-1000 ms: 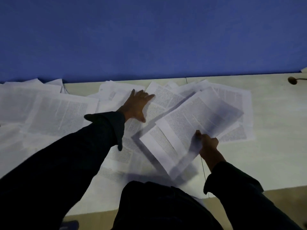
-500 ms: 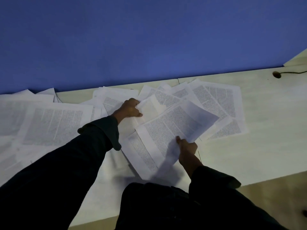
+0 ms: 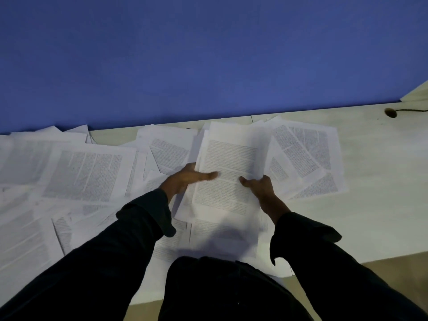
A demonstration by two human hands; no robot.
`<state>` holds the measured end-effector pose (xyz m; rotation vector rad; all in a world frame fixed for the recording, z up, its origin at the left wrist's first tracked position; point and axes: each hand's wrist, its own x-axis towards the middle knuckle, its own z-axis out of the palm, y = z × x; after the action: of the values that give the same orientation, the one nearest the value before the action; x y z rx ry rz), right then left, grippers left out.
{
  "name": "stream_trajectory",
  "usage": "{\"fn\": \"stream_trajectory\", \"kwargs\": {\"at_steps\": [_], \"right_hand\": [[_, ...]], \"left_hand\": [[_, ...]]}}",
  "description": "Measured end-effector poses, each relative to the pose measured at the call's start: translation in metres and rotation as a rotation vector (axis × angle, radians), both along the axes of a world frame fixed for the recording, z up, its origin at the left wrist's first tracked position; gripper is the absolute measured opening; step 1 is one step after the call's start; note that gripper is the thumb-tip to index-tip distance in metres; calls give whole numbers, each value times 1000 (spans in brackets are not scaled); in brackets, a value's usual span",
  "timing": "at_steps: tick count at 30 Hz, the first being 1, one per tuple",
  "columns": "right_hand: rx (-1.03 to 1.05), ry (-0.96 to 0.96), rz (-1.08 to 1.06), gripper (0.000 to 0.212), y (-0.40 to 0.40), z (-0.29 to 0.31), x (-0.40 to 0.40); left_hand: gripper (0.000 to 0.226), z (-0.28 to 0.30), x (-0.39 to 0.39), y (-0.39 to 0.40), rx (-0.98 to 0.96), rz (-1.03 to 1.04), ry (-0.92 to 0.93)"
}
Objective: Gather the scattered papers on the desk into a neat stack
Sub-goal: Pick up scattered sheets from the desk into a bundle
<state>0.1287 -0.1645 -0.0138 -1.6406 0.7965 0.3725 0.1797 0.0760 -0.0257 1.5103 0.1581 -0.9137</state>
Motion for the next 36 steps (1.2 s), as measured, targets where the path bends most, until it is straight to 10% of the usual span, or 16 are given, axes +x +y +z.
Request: {"fn": "stream_trajectory", "kwargs": {"at_steps": [8,11,16,21,25,27,31,36], "right_hand": [[159,7,60,87,-13,5,10],[239,4,250,48,-15,11,5],[276,22,352,42,-6,4,-5],[177,-34,-162,23,8,-11,-26],[219,-2,-605,23,11,-16,-54],[229,-11,-754,27,5,-20,-64],[233,-5,-870,27,-2,-24,-85],[105,59,-687,44,2,-30,-91]], "left_hand": [[64,-12,-9,11,-82,136,74],[56,-10,-12,14,-67,239,74],[44,-7,-13,8,64,211,-52],[36,13,3,-7,156,101,-45],[89,24,22,-23,447,-287,-7],[62,25,23,-30,487,-349,-74],[50,11,11,-27,336,36,-106],[73,0,-19,-2,336,-197,140]]}}
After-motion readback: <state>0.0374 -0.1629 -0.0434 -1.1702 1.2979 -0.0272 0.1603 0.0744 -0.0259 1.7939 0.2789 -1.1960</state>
